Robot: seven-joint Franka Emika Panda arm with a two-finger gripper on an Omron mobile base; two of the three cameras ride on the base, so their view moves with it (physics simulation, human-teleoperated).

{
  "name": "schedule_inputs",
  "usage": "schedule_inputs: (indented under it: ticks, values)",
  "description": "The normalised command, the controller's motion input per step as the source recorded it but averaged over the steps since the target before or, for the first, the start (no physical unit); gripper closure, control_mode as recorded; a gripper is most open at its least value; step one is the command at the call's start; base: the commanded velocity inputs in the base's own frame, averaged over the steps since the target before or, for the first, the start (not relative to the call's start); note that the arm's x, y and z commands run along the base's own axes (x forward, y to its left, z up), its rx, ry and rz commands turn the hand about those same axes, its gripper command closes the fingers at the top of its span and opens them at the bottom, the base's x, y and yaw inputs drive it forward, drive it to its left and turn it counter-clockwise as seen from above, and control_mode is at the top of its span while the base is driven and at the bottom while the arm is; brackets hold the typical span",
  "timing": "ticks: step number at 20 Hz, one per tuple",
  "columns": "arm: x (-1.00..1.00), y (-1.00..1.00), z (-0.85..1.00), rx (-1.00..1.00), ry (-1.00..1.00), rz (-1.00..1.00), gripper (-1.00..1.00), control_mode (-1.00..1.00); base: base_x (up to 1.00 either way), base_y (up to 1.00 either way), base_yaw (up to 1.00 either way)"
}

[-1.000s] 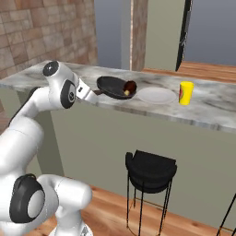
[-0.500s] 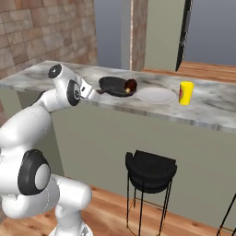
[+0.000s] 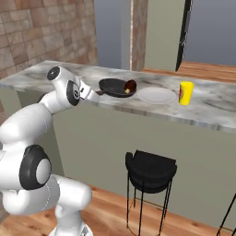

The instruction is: Pick up the pan with the steak in it and place it on the dining table. Then place the steak on the plate.

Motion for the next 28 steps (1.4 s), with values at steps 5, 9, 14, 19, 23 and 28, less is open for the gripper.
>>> schedule_inputs:
  ticks: [5, 9, 14, 19, 23, 28]
  values:
    - [0.10, 0.00, -0.22, -0.06, 0.00, 0.01, 1.00, -1.00, 0.00, 0.00, 0.00]
    - [0.24, 0.05, -0.21, -0.05, 0.00, 0.00, 1.00, -1.00, 0.00, 0.00, 0.00]
    - [0.23, 0.03, -0.16, -0.02, 0.00, 0.00, 1.00, -1.00, 0.00, 0.00, 0.00]
    - [0.28, 0.02, -0.04, 0.00, 0.00, 0.00, 1.00, -1.00, 0.00, 0.00, 0.00]
    - [0.03, 0.00, 0.00, 0.00, 0.00, 0.00, -1.00, -1.00, 0.00, 0.00, 0.00]
    - [0.00, 0.00, 0.00, 0.00, 0.00, 0.00, -1.00, -1.00, 0.00, 0.00, 0.00]
